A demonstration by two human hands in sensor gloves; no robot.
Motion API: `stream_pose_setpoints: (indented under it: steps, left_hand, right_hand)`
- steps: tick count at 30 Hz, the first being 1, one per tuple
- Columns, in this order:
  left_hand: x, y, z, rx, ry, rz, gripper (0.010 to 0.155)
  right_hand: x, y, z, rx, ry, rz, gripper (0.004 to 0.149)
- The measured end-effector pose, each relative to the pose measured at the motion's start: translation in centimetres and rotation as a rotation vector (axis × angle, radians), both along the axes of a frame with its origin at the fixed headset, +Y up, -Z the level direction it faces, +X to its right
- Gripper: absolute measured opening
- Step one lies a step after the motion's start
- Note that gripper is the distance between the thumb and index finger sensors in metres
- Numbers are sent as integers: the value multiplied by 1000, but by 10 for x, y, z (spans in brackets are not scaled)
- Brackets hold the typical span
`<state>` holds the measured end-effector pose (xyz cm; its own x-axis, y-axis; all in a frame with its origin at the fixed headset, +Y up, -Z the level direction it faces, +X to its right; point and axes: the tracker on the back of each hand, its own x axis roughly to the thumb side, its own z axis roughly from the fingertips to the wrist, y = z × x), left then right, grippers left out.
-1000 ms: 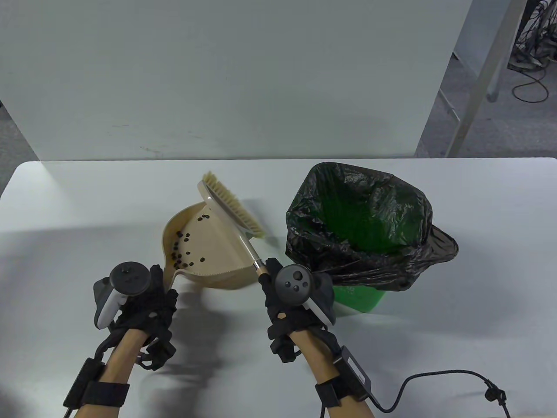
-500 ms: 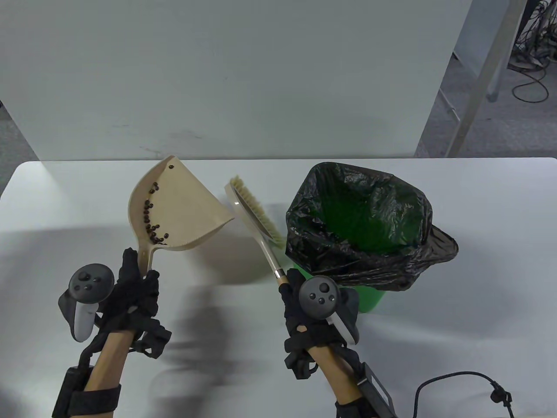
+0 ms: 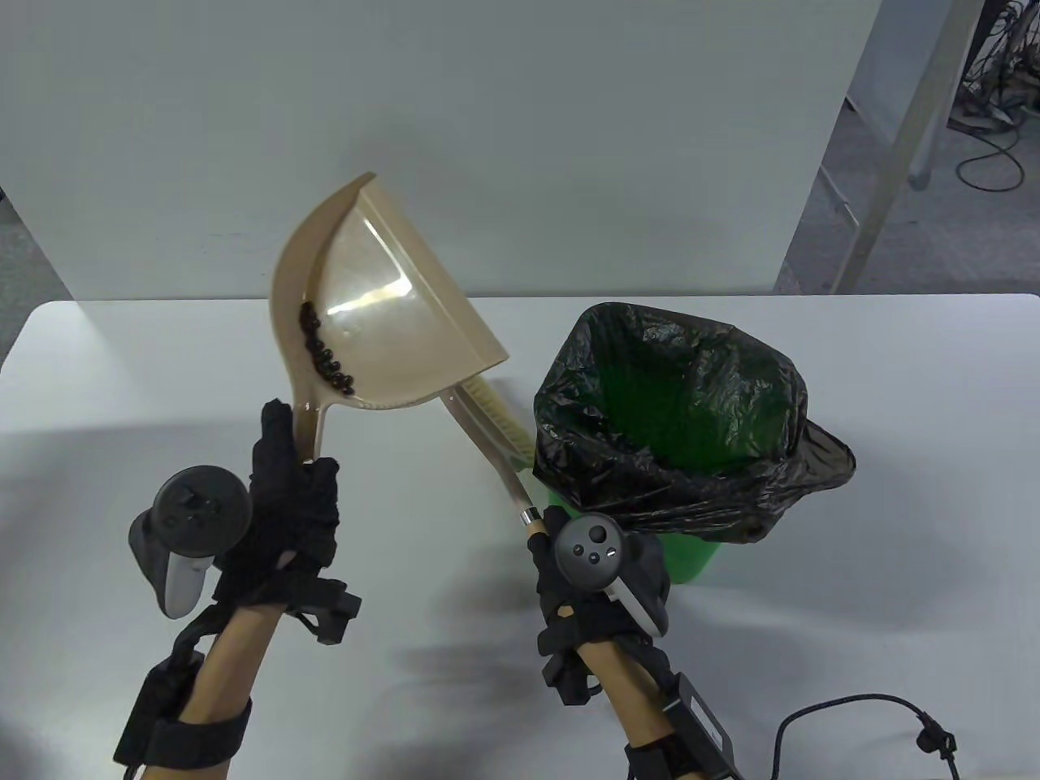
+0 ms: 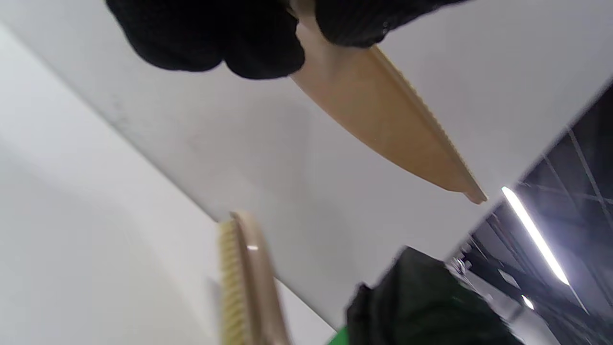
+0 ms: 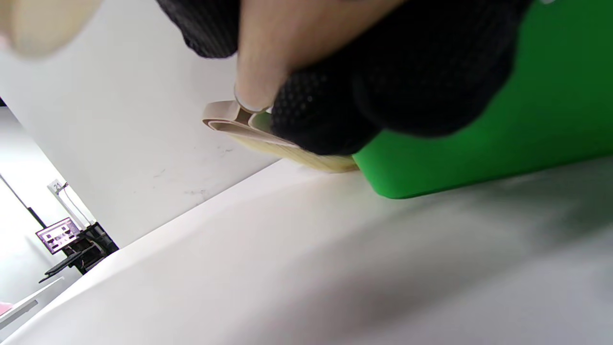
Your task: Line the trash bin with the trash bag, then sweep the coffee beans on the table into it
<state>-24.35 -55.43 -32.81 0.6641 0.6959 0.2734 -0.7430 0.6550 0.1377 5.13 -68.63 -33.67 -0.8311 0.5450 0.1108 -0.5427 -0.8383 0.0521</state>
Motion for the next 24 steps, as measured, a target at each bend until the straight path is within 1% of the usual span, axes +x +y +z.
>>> stream_pose_setpoints:
  steps: [2,4,6,9,14,18,24]
  left_hand:
    - [27,16,1,18,-39,-65,77]
    - [48,27,0,36,-57,-134,77]
    - [70,38,-3,67,-52,-223,77]
    - [95,46,-7,112,-28,-348,77]
    - [123,48,-11,207,29,-582,77]
    - [139,46,-7,311,82,-772,76]
    - [144,44,2,436,120,-835,76]
  right_hand:
    - [-1,-2,1,-3,9,10,55]
    - [-2,-2,1,1,13,22,55]
    - [-2,-2,2,2,19,23,55]
    - [-2,-3,1,-4,30,1,55]
    - [-2,-3,1,-1,34,3,55]
    - [-2,-3,1,0,36,-2,55]
    - [-3,-2,1,-1,36,-3,55]
